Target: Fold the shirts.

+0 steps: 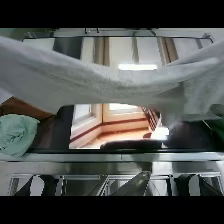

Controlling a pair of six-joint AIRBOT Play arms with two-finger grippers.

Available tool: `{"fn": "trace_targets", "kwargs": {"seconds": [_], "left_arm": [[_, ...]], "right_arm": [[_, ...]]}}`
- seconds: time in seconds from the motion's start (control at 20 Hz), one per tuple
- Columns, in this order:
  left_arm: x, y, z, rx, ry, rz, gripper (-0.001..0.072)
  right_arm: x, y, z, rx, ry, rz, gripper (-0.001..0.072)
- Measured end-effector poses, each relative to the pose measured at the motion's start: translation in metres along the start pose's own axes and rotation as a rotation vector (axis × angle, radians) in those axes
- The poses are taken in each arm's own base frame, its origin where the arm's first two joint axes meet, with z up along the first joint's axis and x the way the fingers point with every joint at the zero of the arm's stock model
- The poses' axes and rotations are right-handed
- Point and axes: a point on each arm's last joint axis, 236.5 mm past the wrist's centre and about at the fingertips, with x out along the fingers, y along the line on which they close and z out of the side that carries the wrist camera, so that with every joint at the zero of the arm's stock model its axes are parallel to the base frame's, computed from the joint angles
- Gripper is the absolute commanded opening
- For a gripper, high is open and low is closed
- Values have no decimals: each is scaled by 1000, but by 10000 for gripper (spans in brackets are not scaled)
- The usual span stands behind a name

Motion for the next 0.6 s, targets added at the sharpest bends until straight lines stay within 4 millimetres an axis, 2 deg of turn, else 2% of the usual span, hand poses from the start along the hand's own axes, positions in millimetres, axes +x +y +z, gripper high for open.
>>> {"fn": "trace_targets", "kwargs": {"seconds": [0.1, 0.15, 0.2, 0.25, 0.3, 0.4, 0.5, 0.6], "left_arm": [[-5, 6, 19, 21, -22, 40, 15], [-7, 14, 23, 8, -15, 46, 15], [-6, 25, 22, -20, 7, 46, 15], [-2, 41, 15, -63, 44, 39, 15], [4, 57, 3, -114, 93, 30, 15], [26, 96, -40, -239, 232, 6, 15], [57, 129, -98, -376, 384, -38, 15], [86, 165, -175, -517, 548, -44, 15]], "right_arm": [[-2, -6, 19, -75, -31, -56, 10], [1, -14, 18, -78, -21, -65, 10], [8, -22, 12, -55, 6, -54, 10], [18, -32, -4, -7, 52, -23, 9], [30, -41, -23, 51, 103, 17, 9], [57, -56, -80, 192, 230, 95, 9], [83, -70, -153, 335, 372, 135, 9], [105, -82, -232, 468, 505, 137, 9]]}}
